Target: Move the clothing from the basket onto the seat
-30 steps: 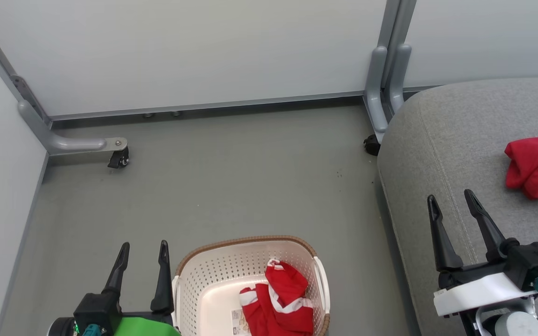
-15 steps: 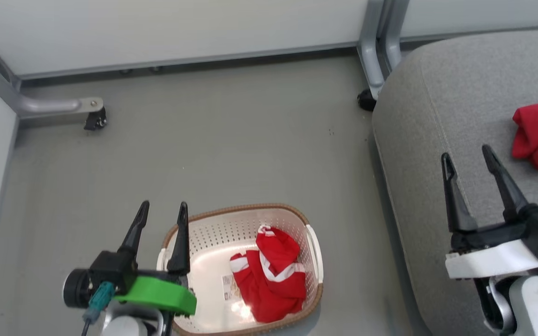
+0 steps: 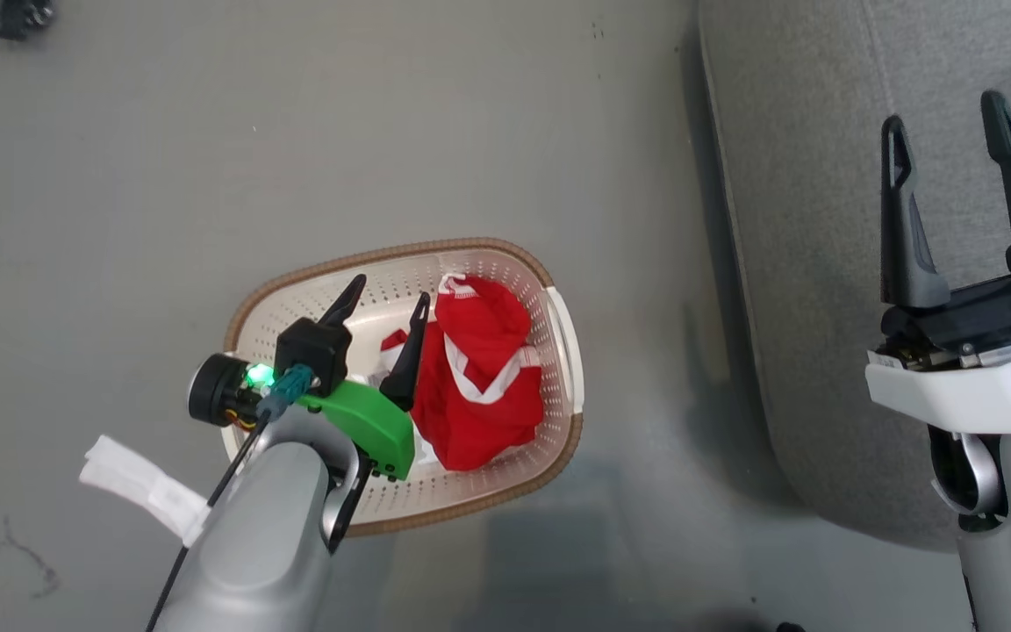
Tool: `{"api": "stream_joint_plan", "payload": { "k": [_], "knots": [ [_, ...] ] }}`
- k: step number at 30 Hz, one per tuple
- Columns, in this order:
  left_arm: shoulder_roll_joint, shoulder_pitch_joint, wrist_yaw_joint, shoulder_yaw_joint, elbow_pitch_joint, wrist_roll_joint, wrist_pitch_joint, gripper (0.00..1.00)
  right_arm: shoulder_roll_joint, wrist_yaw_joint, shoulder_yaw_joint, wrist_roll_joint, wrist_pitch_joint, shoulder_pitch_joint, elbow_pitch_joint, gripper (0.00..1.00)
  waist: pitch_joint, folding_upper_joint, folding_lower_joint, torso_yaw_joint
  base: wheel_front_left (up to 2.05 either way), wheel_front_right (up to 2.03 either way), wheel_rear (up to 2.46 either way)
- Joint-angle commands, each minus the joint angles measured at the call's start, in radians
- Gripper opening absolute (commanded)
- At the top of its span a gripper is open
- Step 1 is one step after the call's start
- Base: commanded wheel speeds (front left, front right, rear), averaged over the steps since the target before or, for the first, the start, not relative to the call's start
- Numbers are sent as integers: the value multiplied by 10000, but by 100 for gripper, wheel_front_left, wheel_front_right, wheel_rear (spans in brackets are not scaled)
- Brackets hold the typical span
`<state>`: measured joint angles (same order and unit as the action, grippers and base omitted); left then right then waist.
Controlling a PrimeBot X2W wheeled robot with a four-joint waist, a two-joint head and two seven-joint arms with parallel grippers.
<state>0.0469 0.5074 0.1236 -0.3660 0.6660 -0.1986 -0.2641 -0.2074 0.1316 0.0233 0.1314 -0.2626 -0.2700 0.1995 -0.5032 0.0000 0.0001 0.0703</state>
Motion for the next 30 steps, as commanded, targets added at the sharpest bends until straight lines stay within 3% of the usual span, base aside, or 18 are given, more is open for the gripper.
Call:
{"api": "stream_joint_plan", "payload": {
  "k": [1, 5, 15, 24, 30],
  "knots": [
    [67, 552, 42, -136, 576, -127, -5, 100, 83, -17, 54, 18, -33, -296, 150, 100, -2134, 0, -1, 812, 0, 0, 0],
    [68, 1677, 66, -738, 2552, -342, -6, 100, 212, -17, 293, -92, -33, -588, 369, 100, -2846, 0, -1, 1149, 0, 0, 0],
    [161, 3414, 77, -1340, 5241, -1370, 272, 100, 536, -17, 1324, -103, -33, -1160, 819, 100, -4219, 0, -1, 2217, 0, 0, 0],
    [748, 4068, 77, -1562, 5825, -2302, 1007, 100, 1108, -17, 1485, 43, -32, -1290, 820, 100, -4744, 0, -1, 2956, 0, 0, 0],
    [1002, 4391, 1, -1192, 6119, -2810, 1988, 100, 1291, -17, 1610, 122, -32, -1225, 708, 100, -4940, 0, -1, 3144, 0, 0, 0]
  ]
}}
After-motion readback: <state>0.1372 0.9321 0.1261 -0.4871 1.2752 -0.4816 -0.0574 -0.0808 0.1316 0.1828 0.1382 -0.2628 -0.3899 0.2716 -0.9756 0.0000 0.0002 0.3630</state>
